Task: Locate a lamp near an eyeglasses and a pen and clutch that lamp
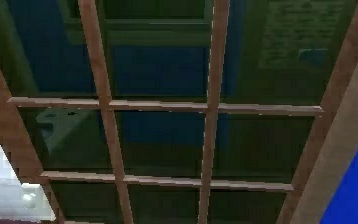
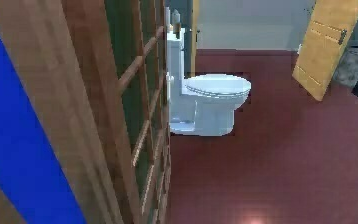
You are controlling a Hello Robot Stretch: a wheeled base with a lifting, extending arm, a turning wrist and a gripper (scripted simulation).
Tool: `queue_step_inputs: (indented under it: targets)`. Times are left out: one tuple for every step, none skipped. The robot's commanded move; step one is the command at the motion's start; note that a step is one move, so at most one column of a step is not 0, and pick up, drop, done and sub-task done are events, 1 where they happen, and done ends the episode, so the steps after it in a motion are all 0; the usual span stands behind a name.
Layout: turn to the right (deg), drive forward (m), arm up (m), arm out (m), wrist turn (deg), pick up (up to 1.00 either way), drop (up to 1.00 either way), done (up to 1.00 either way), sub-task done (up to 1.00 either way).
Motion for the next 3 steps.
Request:
queue_step_inputs:
  targets:
    - [-45.0, 0.00, 0.00, 0.00, 0.0, 0.00, 0.00, 0.00, 0.00]
    - [-45.0, 0.00, 0.00, 0.00, 0.0, 0.00, 0.00, 0.00, 0.00]
    - [-30.0, 0.00, 0.00, 0.00, 0.0, 0.00, 0.00, 0.00, 0.00]
